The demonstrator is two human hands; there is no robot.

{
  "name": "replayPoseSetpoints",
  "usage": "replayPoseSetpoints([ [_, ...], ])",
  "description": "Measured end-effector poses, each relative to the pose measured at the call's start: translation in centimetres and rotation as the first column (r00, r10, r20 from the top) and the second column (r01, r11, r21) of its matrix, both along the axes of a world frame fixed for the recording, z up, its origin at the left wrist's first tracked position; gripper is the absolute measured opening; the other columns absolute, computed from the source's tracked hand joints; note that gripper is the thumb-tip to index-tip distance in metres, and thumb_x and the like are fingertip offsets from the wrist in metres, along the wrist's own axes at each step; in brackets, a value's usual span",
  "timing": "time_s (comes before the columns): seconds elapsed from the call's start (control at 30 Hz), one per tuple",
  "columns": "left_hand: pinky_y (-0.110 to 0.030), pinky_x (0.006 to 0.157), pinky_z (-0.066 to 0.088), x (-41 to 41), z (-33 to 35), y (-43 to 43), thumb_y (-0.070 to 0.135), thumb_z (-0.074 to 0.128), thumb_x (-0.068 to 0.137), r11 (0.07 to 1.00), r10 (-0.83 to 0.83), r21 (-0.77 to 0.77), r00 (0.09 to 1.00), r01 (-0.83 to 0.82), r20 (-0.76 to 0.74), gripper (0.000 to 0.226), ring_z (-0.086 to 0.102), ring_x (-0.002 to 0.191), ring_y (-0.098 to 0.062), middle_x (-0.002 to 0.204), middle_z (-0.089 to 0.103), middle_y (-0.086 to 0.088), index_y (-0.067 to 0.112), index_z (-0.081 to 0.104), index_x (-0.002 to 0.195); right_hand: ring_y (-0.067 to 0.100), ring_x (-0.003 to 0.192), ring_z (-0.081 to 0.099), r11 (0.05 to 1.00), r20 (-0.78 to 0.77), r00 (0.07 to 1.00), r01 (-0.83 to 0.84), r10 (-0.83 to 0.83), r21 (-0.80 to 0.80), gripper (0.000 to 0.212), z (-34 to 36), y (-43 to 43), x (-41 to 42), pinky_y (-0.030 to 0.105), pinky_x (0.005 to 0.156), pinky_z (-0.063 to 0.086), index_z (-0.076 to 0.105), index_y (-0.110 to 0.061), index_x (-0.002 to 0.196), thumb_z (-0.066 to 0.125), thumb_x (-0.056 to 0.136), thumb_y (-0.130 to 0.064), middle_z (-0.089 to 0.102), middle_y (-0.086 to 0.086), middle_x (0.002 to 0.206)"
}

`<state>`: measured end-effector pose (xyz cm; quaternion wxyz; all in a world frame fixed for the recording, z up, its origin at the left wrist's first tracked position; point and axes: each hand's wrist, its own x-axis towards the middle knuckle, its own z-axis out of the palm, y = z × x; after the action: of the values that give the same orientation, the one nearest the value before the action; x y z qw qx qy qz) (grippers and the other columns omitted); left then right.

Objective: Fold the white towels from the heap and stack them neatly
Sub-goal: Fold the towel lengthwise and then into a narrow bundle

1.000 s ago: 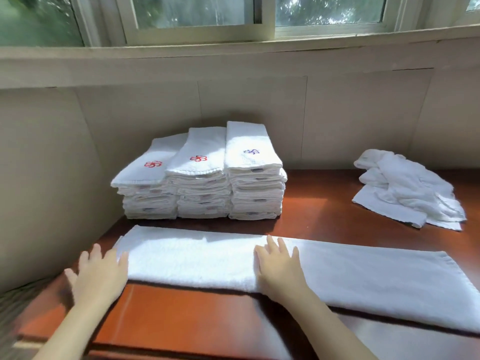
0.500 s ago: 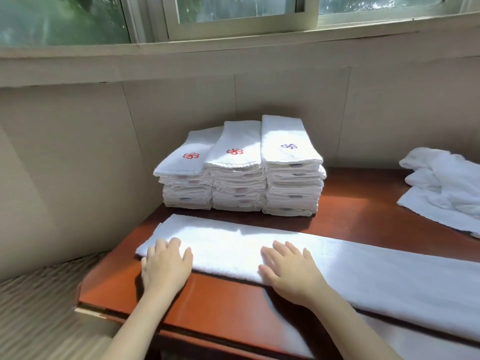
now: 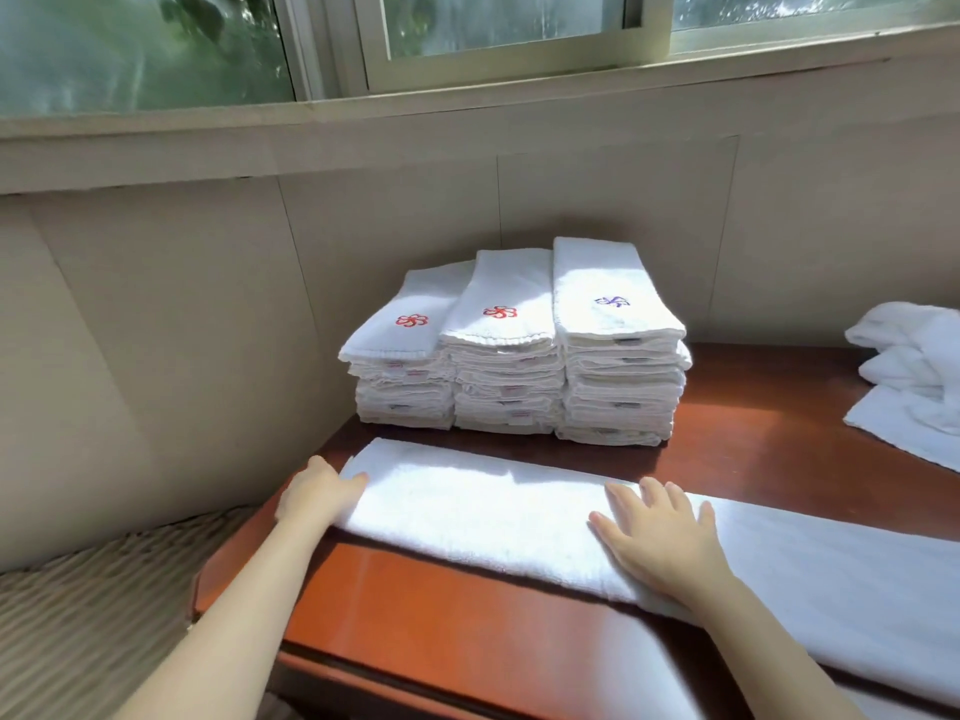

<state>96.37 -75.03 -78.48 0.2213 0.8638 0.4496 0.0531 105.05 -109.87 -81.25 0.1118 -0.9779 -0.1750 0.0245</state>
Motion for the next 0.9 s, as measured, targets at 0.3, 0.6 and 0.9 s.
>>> replayPoseSetpoints([
  [0.3,-0.026,0.059,0.042,-1.4,3.2,0.5,0.004,0.060,0.078,0.847,0.146,-0.532,0.956,0.012,0.255,0.020,0.052,0.072,-0.022,0.089,0.054,-0.012,-0.002,0.060,0.097,0.025,0.143,0.016,0.999,-0.017,0.999,0.047,-0.047,-0.025,0.065,0.4,0.7,0.8,0.056,0.112,0.008,0.025,-0.030,0.147,0.022,0.091,-0.063,0.028,0.003,0.152],
  [0.6,-0.019,0.055,0.049,0.6,12.0,-15.0,-0.007,0.066,0.077,0.602,-0.109,-0.434,0.608,0.670,0.787,0.024,0.059,0.067,-0.011,0.080,0.059,-0.003,0.013,0.056,0.086,0.028,0.081,0.069,0.203,-0.550,0.804,0.514,0.224,0.834,0.048,5.1,0.1,-0.8,0.037,0.069,0.053,0.063,-0.005,0.099,0.040,0.098,-0.047,0.069,0.011,0.097],
  [0.9,-0.009,0.076,0.043,2.0,7.6,-20.4,0.019,0.055,0.096,0.555,-0.542,-0.261,0.581,0.790,0.607,0.023,0.055,0.097,-0.003,0.119,0.058,-0.002,0.021,0.056,0.119,0.026,0.116,0.056,0.315,-0.662,0.716,0.590,0.220,0.743,0.044,4.1,-3.1,0.0,0.041,0.106,0.040,0.061,-0.007,0.121,0.070,0.084,-0.029,0.063,0.009,0.122],
])
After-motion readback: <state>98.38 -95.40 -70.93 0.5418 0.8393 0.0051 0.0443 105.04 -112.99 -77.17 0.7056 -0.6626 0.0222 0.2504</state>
